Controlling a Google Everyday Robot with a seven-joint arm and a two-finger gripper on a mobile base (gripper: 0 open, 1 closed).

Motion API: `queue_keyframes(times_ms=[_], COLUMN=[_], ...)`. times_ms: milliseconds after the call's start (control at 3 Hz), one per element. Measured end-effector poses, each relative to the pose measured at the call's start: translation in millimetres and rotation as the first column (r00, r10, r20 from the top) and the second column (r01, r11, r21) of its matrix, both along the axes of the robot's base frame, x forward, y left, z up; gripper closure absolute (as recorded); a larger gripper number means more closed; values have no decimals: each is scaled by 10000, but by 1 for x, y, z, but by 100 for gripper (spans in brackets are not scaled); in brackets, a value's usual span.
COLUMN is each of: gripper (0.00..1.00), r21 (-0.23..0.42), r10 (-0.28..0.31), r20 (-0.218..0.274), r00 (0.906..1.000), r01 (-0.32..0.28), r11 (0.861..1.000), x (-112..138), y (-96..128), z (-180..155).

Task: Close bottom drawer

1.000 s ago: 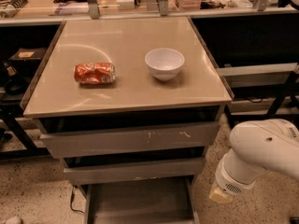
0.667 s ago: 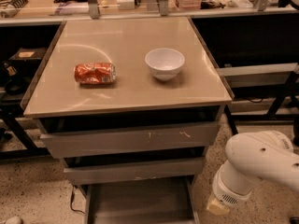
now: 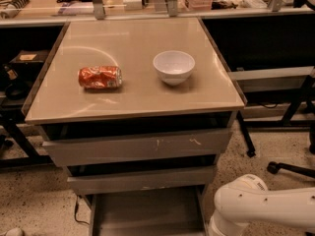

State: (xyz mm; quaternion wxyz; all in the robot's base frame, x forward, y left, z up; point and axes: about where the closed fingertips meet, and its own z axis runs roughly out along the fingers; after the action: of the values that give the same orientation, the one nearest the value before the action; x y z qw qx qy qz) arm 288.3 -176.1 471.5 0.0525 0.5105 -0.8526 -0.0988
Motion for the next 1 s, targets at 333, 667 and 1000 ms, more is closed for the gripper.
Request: queue_keyframes(times_ms=[333,667,1000], gripper=[100,100,100], r21=[-18,-22,267], r10=[-414,-404,-407], r20=[-588,-573,-795], r00=[9974,9975,9960], r01=[414,404,430], r11=[9991,9992,9987], x=[-17,-16,-21], y=[5,5,5], z=[-68,-67,-93])
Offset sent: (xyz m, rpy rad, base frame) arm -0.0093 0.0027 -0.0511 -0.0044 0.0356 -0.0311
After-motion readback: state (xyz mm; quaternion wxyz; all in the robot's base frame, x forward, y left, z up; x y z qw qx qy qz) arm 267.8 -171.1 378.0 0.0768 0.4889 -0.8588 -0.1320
